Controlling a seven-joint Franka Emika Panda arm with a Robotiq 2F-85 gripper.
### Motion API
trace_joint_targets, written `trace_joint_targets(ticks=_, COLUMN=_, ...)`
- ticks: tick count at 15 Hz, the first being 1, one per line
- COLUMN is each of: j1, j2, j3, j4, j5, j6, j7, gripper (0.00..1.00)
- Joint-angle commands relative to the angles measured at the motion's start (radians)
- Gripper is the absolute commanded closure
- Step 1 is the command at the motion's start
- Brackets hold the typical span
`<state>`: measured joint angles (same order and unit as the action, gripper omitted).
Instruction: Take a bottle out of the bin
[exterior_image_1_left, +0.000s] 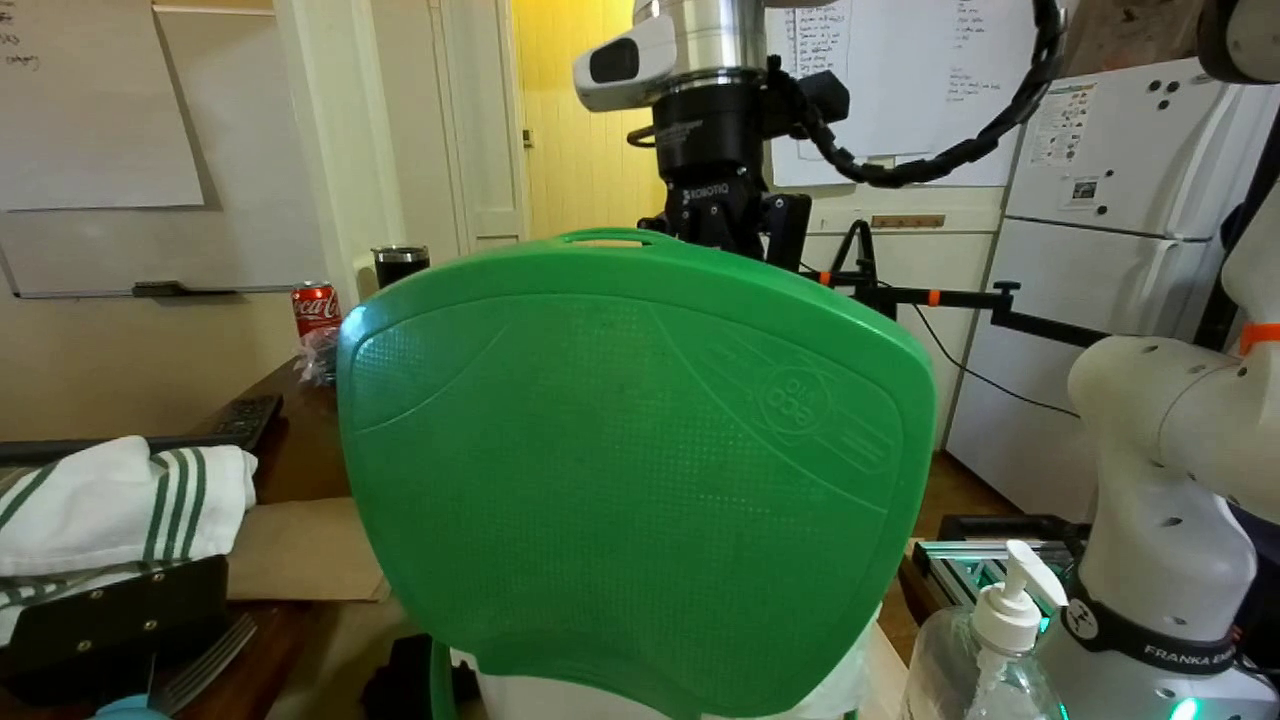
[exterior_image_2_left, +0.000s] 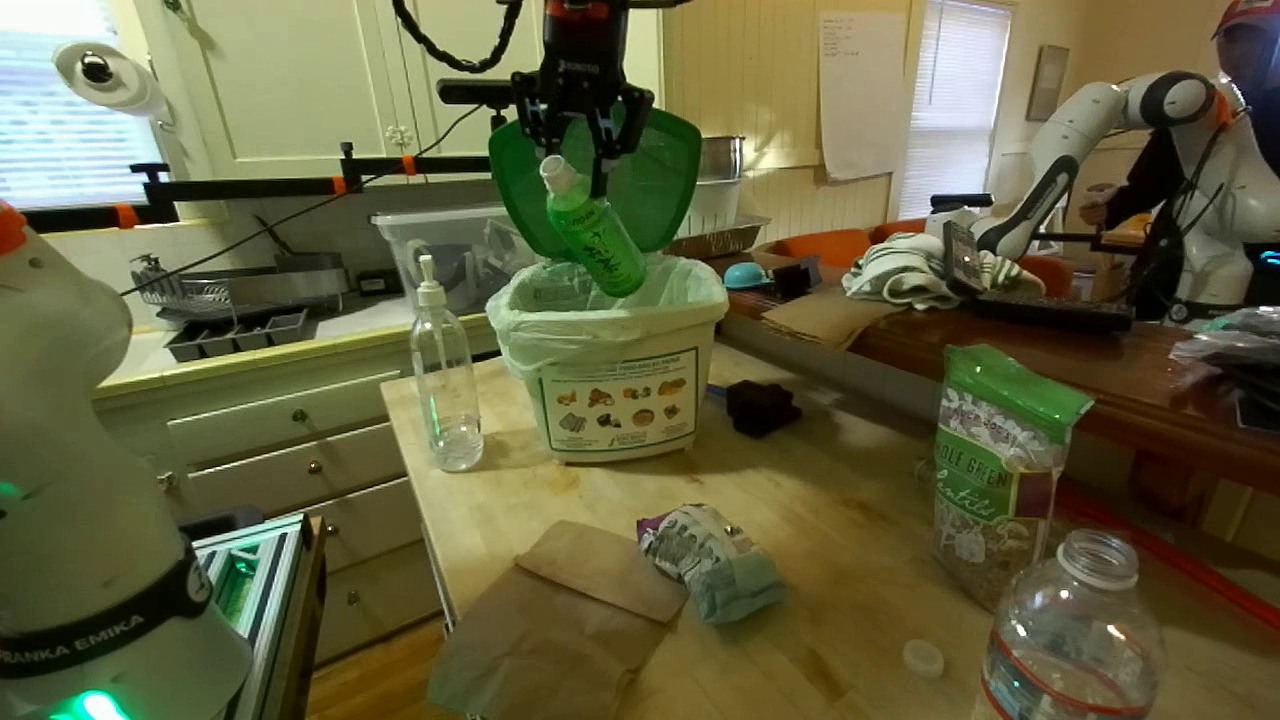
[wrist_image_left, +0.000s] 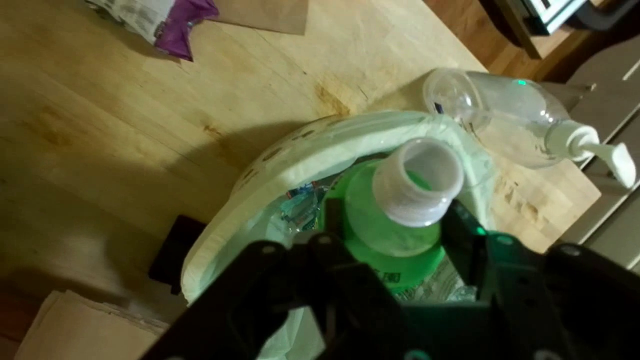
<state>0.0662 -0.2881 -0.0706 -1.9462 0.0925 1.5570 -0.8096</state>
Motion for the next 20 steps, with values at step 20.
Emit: trace_joint_targets(ticks=20, j1=-0.028, j2=0.003, j3=-0.003, j4=0.028, j5=-0.522, j6=-0.061, j7=-0.637, gripper=0.73)
